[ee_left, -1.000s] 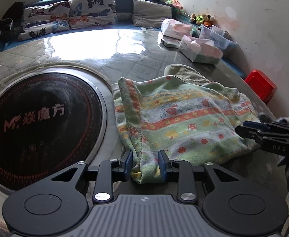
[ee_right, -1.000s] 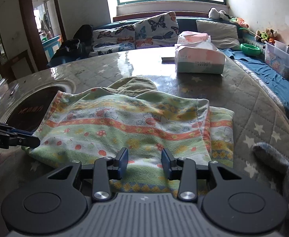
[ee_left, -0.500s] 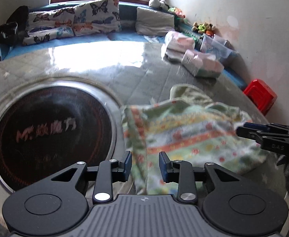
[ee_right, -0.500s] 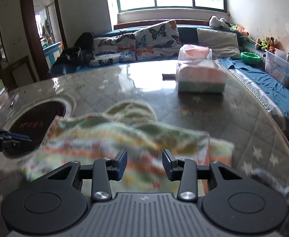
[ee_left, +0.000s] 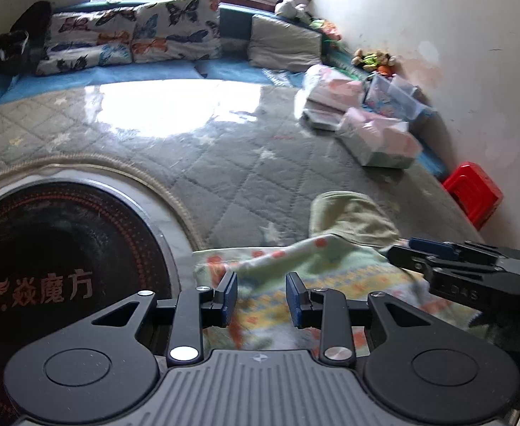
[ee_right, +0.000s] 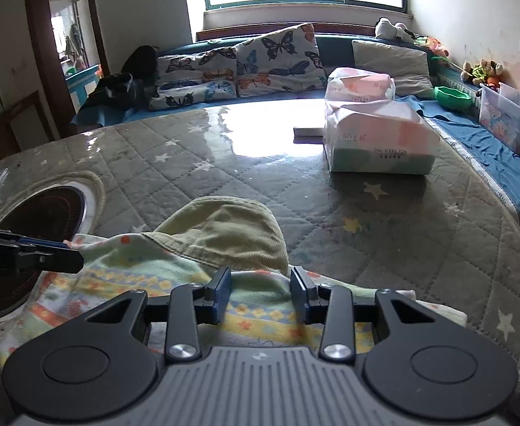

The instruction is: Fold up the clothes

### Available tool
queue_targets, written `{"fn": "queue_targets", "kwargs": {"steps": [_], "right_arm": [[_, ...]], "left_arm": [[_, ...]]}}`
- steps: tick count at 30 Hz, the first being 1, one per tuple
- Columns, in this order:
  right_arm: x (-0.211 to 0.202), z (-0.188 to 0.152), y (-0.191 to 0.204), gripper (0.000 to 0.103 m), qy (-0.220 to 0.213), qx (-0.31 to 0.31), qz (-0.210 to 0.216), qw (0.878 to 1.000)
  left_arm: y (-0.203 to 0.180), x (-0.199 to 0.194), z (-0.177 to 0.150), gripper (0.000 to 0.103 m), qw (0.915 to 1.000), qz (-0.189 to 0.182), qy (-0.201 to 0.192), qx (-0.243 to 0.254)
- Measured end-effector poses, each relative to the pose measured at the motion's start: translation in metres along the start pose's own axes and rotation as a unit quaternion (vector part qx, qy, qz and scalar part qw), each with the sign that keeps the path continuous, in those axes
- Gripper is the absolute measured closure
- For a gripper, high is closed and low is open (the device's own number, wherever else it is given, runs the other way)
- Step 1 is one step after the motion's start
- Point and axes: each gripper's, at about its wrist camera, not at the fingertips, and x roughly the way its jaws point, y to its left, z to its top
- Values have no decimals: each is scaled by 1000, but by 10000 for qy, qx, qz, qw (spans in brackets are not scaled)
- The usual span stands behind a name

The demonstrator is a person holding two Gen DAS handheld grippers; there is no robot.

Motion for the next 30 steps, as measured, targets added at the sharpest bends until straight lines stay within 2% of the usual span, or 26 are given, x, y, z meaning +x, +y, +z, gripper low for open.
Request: {"fn": "queue_targets", "kwargs": {"steps": [5,8,15,19,25,30], "right_arm": [[-11,1,-2,64,-81,-14,7,10000],[-28,-2,-4,58,-136,-55,61,9999],[-68,-34,-4,55,-66,-91,148,9998],[-89,-57,-2,54,-84,-50,90,9999],[-100,-85,-5,55,-36,109,-177,9998],[-111,-83,-3,54,-267,163,-229,9992]], "left_arm": [[5,-2,1,70,9999,71,-62,-39],[3,-12,-3,66,9999,37,-123,15],[-15,-39,-29,58,9991,-211,-107,338],[-26,-52,-49,57,9982,-348,-83,473],[-36,-54,-74,56,9971,-311,6,691],[-43,-59,-77,56,9967,-264,-73,768]]}}
